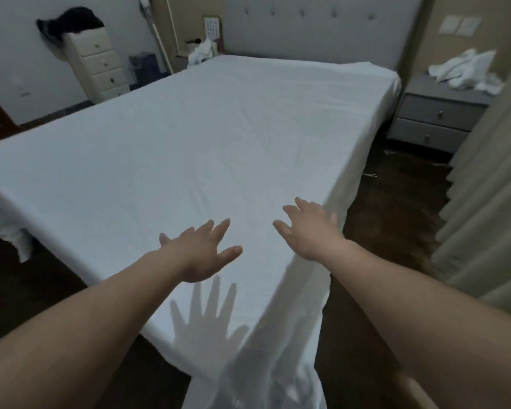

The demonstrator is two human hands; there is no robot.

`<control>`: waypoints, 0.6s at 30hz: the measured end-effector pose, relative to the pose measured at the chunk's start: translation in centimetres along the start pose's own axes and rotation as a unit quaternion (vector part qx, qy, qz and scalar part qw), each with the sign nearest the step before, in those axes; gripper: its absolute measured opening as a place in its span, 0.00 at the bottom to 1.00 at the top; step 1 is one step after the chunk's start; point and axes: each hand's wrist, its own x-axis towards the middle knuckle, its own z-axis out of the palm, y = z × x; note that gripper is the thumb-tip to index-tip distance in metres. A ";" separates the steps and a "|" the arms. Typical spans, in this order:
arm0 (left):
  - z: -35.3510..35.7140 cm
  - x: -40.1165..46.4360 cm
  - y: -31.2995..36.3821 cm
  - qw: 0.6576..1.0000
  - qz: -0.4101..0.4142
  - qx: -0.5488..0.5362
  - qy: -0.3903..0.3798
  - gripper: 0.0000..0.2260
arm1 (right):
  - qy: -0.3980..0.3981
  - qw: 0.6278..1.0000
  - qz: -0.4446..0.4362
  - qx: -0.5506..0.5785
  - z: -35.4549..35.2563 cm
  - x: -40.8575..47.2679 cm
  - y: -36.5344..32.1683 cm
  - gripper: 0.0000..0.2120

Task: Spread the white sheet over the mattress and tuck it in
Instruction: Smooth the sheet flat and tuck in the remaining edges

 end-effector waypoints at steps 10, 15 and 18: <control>-30.5 -4.3 7.9 0.996 0.084 0.006 0.020 0.36 | -0.018 0.995 0.095 0.009 -32.3 -2.4 3.4 0.21; -41.4 -2.5 16.0 0.989 0.143 -0.009 0.032 0.35 | 0.006 0.994 0.108 0.005 -44.5 -1.9 7.7 0.23; -46.2 1.6 21.9 0.986 0.160 0.019 0.041 0.35 | 0.034 0.991 0.127 0.035 -48.8 1.7 12.5 0.25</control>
